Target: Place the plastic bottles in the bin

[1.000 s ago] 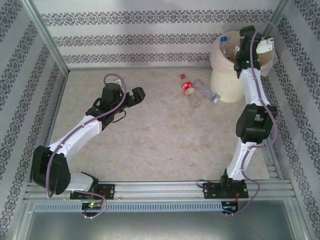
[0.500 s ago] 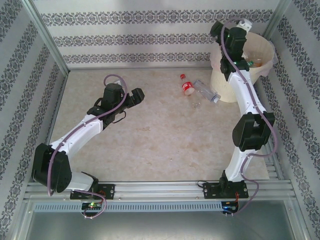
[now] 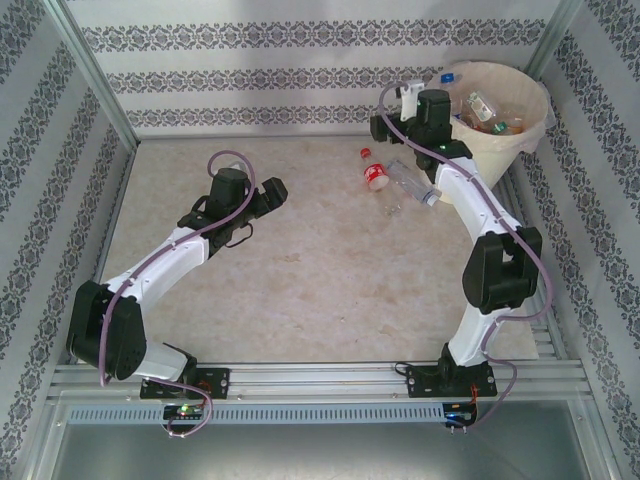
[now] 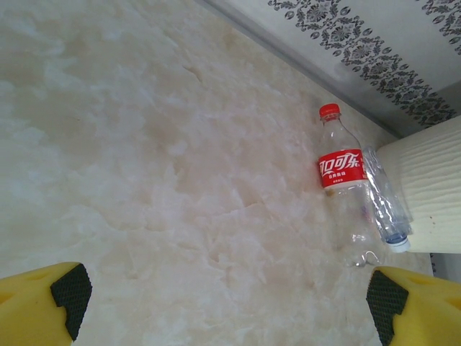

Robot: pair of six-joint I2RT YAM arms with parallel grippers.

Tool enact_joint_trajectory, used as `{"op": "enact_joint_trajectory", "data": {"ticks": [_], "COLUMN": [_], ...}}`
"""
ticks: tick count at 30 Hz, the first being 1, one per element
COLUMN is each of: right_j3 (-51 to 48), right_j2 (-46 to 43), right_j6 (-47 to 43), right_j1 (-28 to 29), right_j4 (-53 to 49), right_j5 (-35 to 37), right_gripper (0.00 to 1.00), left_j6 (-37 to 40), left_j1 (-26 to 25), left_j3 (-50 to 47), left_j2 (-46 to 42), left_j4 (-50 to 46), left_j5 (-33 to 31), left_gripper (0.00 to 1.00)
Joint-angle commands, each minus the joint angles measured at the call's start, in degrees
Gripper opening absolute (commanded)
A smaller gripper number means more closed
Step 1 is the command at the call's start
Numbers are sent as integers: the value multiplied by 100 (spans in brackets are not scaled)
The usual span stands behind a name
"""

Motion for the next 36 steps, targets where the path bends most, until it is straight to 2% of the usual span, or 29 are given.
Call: {"op": "enact_joint_trajectory", "data": {"ticks": [1,9,16,21,30,36], "right_j3": [96,1063,2077,2315,2346,2441], "right_j2": [219,1265,2103,2508,3068,3352], "right_j6": [-671,-1650,-2421,-2729,-2841,-2992], "right_j1": [-42,-183,-338,-399,-418,-321], "right_j4": [-529,-2176,-3302,-3681,-3714,-4012], "right_j5": [-101,179,717,838,1299,1220], "right_gripper": [87,69,65,59,60,64], "left_j6": [-9,73,153,106,68,28], "left_j1": [-22,-20,-22,-22,-23,-22], "left_j3": [73,153,191,243,355,359], "left_j2": [73,90,165,282,433,467], "left_j4": [22,-73,4,-20,-79,-69], "left_j5": [-43,248,459,438,492,492], "left_gripper": [100,100,100,100,100,100]}}
